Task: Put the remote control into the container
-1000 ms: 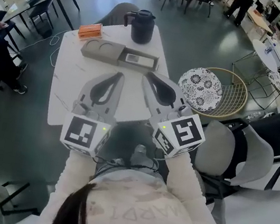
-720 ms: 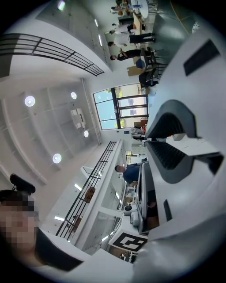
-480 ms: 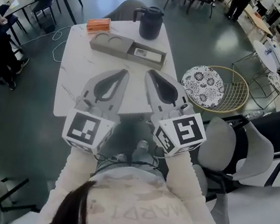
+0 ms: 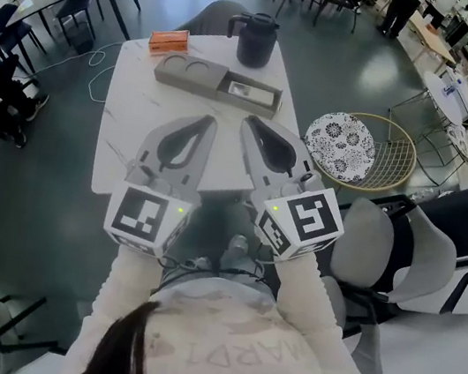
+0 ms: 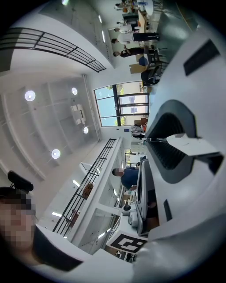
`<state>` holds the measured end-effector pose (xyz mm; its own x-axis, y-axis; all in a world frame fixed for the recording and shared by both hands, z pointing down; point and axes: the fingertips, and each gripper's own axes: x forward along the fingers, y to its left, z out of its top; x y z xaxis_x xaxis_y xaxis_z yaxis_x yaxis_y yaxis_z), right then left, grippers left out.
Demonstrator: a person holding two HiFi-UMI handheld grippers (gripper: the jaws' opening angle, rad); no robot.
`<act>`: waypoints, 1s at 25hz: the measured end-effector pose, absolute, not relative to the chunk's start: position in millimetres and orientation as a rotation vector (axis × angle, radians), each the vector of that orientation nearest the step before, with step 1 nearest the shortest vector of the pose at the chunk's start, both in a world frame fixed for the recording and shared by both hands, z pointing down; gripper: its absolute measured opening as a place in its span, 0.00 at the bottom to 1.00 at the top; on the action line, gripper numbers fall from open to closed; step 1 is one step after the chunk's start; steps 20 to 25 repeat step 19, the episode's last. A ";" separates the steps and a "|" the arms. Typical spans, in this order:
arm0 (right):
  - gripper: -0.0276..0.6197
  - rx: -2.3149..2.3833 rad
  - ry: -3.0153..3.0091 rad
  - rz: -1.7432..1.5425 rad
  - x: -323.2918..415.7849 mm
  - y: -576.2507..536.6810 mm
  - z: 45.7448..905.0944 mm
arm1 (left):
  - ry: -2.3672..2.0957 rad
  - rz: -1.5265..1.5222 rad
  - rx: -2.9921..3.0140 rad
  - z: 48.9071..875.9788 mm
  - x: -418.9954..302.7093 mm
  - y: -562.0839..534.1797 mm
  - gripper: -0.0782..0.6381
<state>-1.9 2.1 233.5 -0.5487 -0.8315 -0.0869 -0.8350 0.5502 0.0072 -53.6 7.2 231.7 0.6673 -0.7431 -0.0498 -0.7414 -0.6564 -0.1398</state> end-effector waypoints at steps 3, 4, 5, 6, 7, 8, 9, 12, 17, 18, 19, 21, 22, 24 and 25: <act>0.09 -1.452 2.706 0.075 -5.7 0.7 233.5 | 1.231 -0.010 -2.728 230.8 -57.6 4.9 0.13; 0.09 -1.451 2.708 0.076 -6.6 0.3 233.6 | 1.233 -0.008 -2.730 231.0 -58.4 4.4 0.13; 0.09 -1.449 2.711 0.078 -7.4 -0.1 233.7 | 1.233 -0.004 -2.731 231.1 -58.7 4.0 0.13; 0.09 -1.447 2.712 0.080 -7.8 -0.6 233.8 | 1.229 0.000 -2.731 231.1 -58.6 3.6 0.13; 0.09 -1.447 2.713 0.080 -7.8 -1.0 233.6 | 1.226 0.004 -2.730 231.0 -58.2 3.2 0.13; 0.09 -1.445 2.713 0.082 -7.7 -1.4 233.4 | 1.224 0.004 -2.730 231.3 -57.8 2.8 0.13; 0.09 -1.444 2.714 0.085 -7.5 -1.7 233.2 | 1.226 0.001 -2.731 231.6 -57.5 2.3 0.13; 0.09 -1.444 2.716 0.085 -6.7 -2.8 234.0 | 1.230 0.001 -2.733 231.2 -56.7 0.8 0.13; 0.09 -1.450 2.717 0.077 -5.4 -4.2 234.6 | 1.227 0.010 -2.738 229.4 -55.2 -0.5 0.13; 0.09 -1.452 2.717 0.074 -5.0 -4.4 234.6 | 1.226 0.008 -2.736 230.0 -55.4 -1.0 0.13; 0.09 -1.454 2.717 0.071 -4.8 -4.6 234.6 | 1.226 0.005 -2.734 230.6 -55.6 -1.5 0.13; 0.09 -1.454 2.717 0.071 -4.8 -4.6 234.6 | 1.226 0.005 -2.734 230.6 -55.6 -1.5 0.13; 0.09 -1.454 2.717 0.071 -4.8 -4.6 234.6 | 1.226 0.005 -2.734 230.6 -55.6 -1.5 0.13; 0.09 -1.454 2.717 0.071 -4.8 -4.6 234.6 | 1.226 0.005 -2.734 230.6 -55.6 -1.5 0.13; 0.09 -1.454 2.717 0.071 -4.8 -4.6 234.6 | 1.226 0.005 -2.734 230.6 -55.6 -1.5 0.13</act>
